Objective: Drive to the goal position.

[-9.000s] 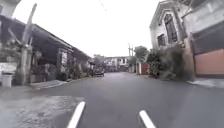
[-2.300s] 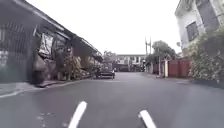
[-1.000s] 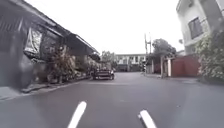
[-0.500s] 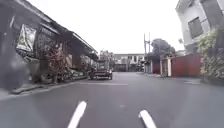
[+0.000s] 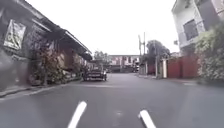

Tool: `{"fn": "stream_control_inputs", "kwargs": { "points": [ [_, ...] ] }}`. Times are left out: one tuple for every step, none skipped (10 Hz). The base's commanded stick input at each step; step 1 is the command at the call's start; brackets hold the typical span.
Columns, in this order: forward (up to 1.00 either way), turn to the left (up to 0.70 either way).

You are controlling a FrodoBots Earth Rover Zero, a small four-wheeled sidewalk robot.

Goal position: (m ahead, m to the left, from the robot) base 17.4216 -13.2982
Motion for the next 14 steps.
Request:
{"fn": "stream_control_inputs", "kwargs": {
  "points": [
    [0.7, 0.0],
    [0.7, 0.0],
    [0.7, 0.0],
    [0.7, 0.0],
    [0.7, 0.0],
    [0.7, 0.0],
    [0.7, -0.14],
    [0.7, -0.31],
    [0.7, -0.35],
    [0.7, -0.35],
    [0.7, -0.35],
    [0.7, -0.35],
    [0.7, -0.34],
    [0.7, -0.3]
  ]
}}
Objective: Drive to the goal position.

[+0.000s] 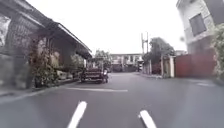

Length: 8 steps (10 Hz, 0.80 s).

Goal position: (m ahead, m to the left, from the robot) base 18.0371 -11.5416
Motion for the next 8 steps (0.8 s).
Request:
{"fn": "stream_control_inputs", "kwargs": {
  "points": [
    [0.7, -0.26],
    [0.7, 0.0],
    [0.7, 0.0],
    [0.7, 0.0],
    [0.7, 0.0],
    [0.7, 0.0],
    [0.7, 0.0],
    [0.7, 0.0]
  ]
}}
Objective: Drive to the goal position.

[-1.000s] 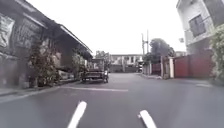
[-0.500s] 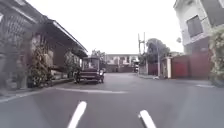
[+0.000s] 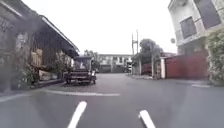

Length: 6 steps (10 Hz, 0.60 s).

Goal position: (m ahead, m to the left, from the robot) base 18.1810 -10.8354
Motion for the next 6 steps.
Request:
{"fn": "stream_control_inputs", "kwargs": {
  "points": [
    [0.7, 0.0],
    [0.7, 0.0],
    [0.7, 0.0],
    [0.7, 0.0],
    [0.7, 0.0],
    [0.7, 0.0]
  ]
}}
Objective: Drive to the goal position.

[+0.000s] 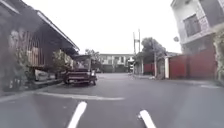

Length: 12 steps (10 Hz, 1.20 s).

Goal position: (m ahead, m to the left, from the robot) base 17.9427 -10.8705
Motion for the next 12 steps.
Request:
{"fn": "stream_control_inputs", "kwargs": {
  "points": [
    [0.7, 0.0],
    [0.7, 0.0],
    [0.7, 0.0],
    [0.7, 0.0],
    [0.7, 0.0],
    [0.7, 0.0],
    [0.7, 0.0],
    [0.7, 0.0],
    [0.7, 0.0],
    [0.7, 0.0],
    [0.7, 0.0],
    [0.7, 0.0]
  ]
}}
